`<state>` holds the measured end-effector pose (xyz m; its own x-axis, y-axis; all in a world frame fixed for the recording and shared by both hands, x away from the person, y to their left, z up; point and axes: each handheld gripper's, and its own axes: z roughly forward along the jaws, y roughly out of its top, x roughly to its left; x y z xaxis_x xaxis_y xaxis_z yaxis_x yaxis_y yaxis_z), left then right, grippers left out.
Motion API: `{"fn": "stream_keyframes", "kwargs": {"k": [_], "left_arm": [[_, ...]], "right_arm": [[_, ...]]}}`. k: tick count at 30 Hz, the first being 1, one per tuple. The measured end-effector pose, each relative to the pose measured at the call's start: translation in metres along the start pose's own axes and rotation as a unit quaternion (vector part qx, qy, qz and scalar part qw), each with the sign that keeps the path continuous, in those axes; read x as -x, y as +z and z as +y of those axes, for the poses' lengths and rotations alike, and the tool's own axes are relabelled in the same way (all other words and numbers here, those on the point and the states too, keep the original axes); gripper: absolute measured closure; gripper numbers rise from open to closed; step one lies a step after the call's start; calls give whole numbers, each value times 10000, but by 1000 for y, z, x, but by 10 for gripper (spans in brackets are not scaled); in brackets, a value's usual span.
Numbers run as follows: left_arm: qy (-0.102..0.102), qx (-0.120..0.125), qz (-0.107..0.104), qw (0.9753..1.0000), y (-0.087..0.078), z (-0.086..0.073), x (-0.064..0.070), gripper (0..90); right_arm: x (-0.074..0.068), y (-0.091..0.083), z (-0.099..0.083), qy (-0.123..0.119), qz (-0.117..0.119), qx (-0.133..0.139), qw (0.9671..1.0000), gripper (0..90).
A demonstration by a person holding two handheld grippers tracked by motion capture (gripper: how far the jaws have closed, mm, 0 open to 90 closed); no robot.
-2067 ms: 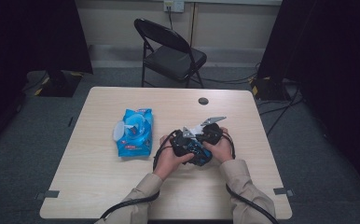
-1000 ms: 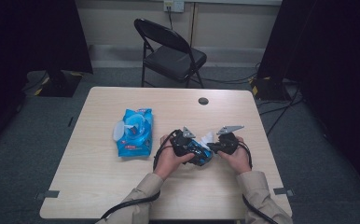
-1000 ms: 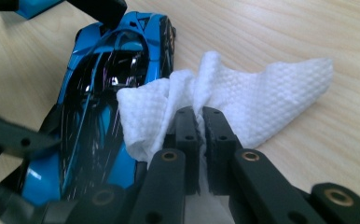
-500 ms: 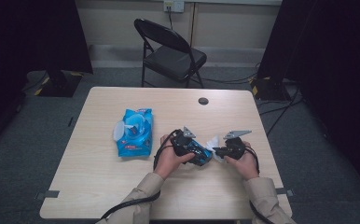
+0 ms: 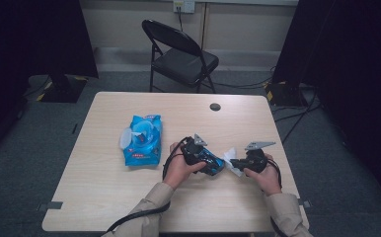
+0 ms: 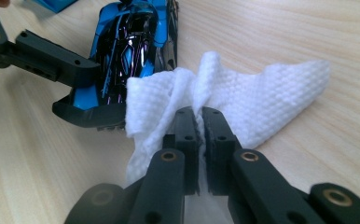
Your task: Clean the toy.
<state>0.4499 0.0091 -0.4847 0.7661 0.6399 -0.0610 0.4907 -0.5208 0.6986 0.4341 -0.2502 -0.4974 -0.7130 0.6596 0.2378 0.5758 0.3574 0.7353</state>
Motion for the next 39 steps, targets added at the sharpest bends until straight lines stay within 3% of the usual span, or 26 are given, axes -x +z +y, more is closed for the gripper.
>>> {"fn": "stream_keyframes", "kwargs": {"k": [11,23,31,39], "left_arm": [[7,-4,5,10000,0,0,0,0],[24,25,1,10000,0,0,0,0],[22,22,10,10000,0,-1,0,0],[-9,81,3,10000,0,-2,1,0]], "right_arm": [[5,-14,11,113,-56,309,9994,863],[4,-18,40,119,-105,640,9978,864],[-4,-9,66,48,-33,785,9969,864],[-9,12,82,34,-15,763,9971,863]]}}
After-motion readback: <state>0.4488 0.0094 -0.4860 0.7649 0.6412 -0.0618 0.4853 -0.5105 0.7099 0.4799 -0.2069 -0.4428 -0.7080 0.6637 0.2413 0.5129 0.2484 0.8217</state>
